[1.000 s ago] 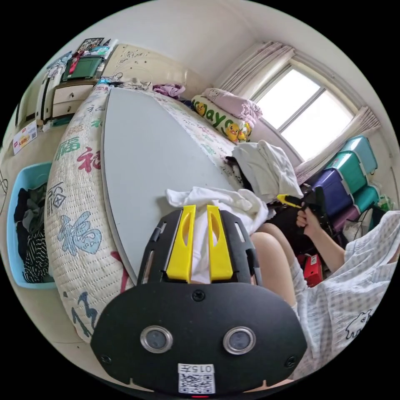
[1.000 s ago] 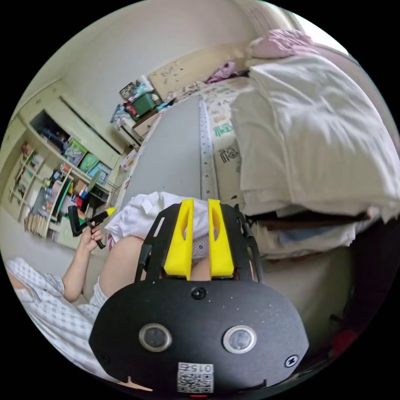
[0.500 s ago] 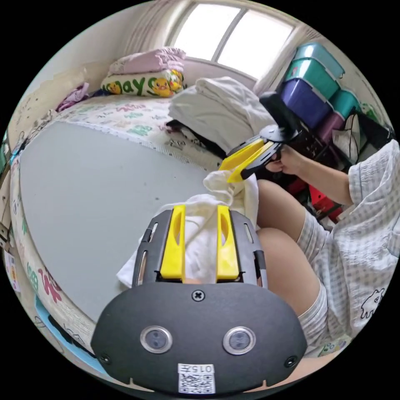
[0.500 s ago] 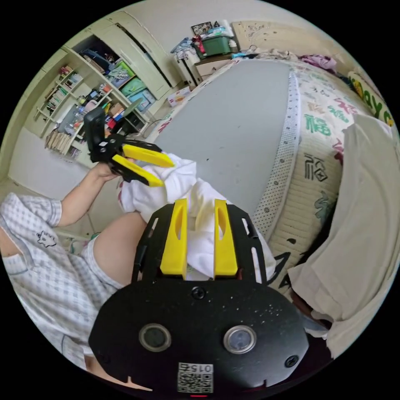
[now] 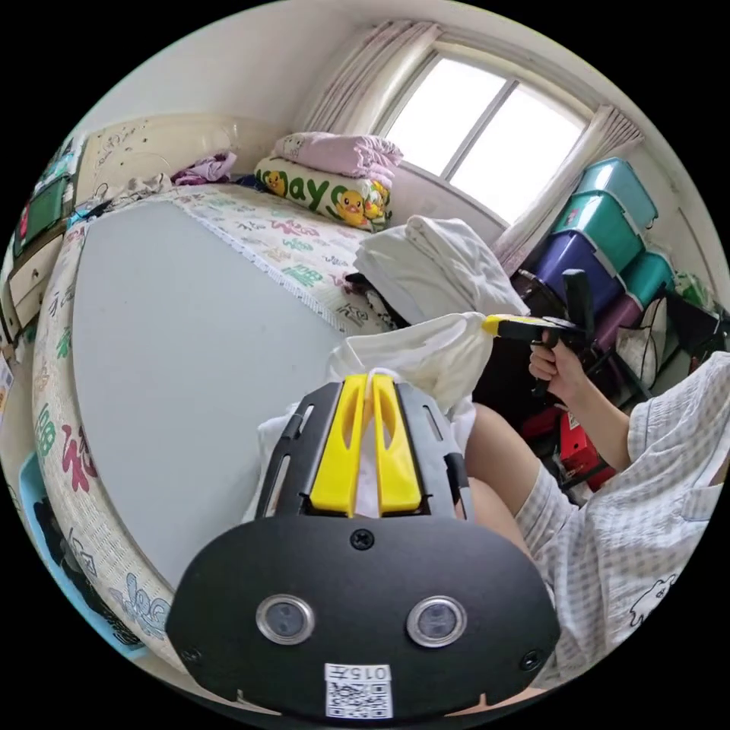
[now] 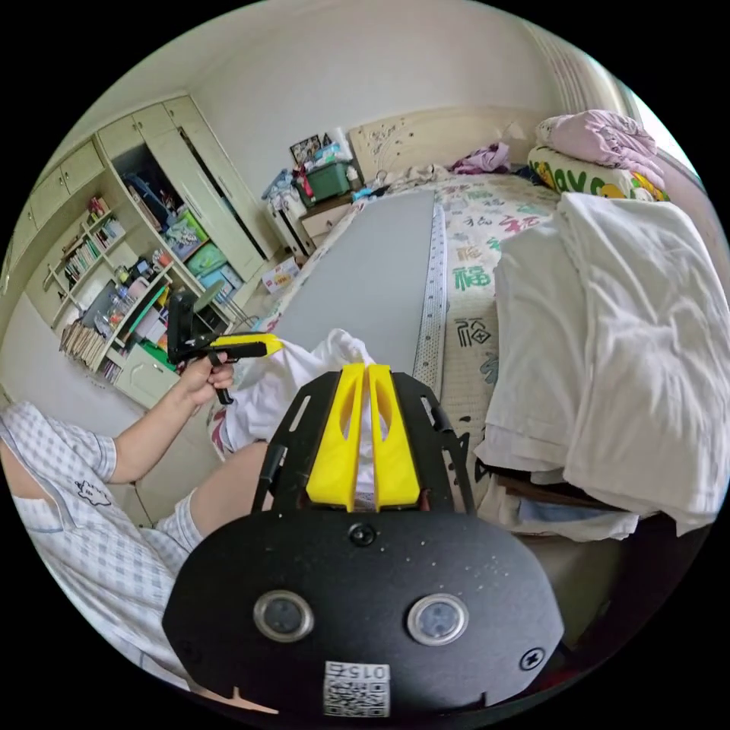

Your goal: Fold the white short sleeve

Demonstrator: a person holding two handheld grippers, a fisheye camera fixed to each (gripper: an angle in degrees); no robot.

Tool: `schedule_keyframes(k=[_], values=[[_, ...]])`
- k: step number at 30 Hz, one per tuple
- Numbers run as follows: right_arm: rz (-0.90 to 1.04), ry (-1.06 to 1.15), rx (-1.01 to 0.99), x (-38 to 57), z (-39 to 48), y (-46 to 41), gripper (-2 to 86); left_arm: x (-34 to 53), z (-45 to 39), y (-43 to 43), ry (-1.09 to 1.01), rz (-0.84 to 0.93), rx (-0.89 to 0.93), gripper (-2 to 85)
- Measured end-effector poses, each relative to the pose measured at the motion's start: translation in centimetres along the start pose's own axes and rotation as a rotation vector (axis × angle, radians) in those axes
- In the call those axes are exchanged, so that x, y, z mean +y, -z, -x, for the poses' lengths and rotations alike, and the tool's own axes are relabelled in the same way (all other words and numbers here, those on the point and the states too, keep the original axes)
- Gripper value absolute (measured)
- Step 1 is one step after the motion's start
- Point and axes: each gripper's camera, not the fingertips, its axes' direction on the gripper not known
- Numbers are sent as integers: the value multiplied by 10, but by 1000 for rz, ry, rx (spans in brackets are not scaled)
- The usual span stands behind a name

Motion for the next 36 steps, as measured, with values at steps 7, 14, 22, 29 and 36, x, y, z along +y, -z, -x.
schedule_keyframes(k=[7, 14, 22, 29, 36], values=[[-17, 16, 22, 25, 21, 47, 1, -15, -10, -15, -105, 323, 161, 12], [18, -134, 2, 85, -7, 52, 1, -32, -5, 7, -79, 209, 64, 69], [31, -242, -52, 122, -40, 61, 2, -66, 16, -117, -122, 424, 177, 87], [42, -263, -77, 150, -48, 84, 2, -26, 20, -189, -137, 676, 290, 105], [36, -278, -97, 172, -42, 110, 2, 38, 20, -187, -112, 614, 311, 29]])
